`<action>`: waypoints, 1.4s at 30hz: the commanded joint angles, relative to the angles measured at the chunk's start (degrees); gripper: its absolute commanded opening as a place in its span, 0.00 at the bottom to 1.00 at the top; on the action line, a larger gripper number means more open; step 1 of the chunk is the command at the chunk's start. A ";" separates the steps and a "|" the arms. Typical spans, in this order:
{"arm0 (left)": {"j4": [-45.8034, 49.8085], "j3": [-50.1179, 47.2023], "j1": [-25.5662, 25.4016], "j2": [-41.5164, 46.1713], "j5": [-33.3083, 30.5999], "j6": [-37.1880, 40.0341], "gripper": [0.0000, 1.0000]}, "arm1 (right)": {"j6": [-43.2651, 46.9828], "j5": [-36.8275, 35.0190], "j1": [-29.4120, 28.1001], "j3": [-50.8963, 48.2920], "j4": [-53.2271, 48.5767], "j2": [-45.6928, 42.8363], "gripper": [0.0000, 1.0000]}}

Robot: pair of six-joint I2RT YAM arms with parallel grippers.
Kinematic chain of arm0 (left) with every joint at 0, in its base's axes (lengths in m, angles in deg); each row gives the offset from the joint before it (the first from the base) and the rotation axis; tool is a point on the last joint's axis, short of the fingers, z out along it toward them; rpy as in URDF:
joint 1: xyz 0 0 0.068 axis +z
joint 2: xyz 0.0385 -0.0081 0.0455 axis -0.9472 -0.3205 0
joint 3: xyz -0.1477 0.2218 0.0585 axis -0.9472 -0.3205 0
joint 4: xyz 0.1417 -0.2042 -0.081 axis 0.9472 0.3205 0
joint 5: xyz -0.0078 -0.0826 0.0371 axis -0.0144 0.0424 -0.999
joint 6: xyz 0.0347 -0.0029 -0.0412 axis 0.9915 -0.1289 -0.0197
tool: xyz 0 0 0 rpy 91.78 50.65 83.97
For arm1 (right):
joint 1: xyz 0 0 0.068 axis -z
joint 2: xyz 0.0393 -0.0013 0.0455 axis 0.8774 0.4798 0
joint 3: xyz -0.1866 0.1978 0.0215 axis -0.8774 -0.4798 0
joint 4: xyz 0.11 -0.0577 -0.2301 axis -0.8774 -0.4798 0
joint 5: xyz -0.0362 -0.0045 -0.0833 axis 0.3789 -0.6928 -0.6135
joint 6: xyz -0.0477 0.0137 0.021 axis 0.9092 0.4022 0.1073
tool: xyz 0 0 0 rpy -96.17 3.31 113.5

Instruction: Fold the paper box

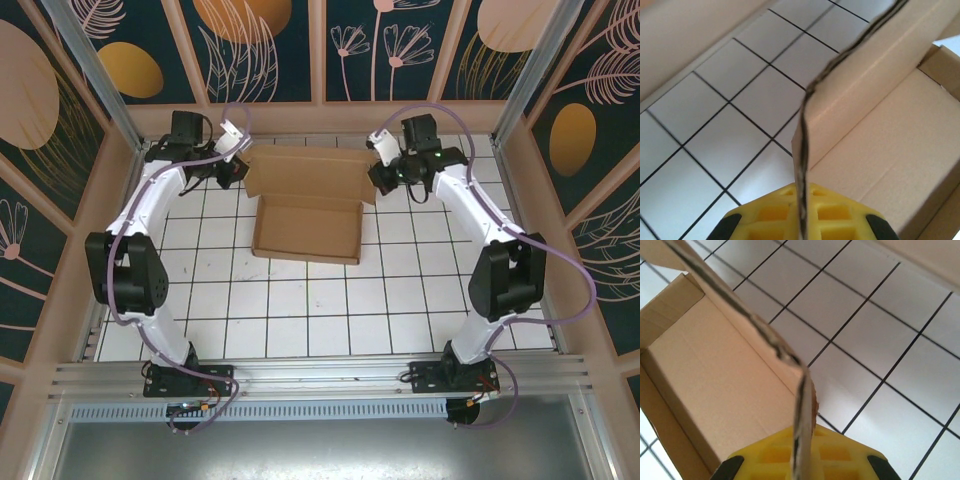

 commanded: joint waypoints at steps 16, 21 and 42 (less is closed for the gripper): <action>-32.97 -18.26 -6.90 8.90 -9.67 -31.26 0.00 | -36.61 -26.92 -9.41 -9.21 29.40 -1.60 0.00; -36.40 -18.67 -7.88 7.13 -12.19 -35.02 0.00 | -40.56 -30.16 -11.06 -13.45 36.48 -1.72 0.00; -44.61 -28.55 -8.74 7.18 -13.08 -35.32 0.00 | -45.62 -41.65 -17.88 -29.69 55.88 -5.00 0.00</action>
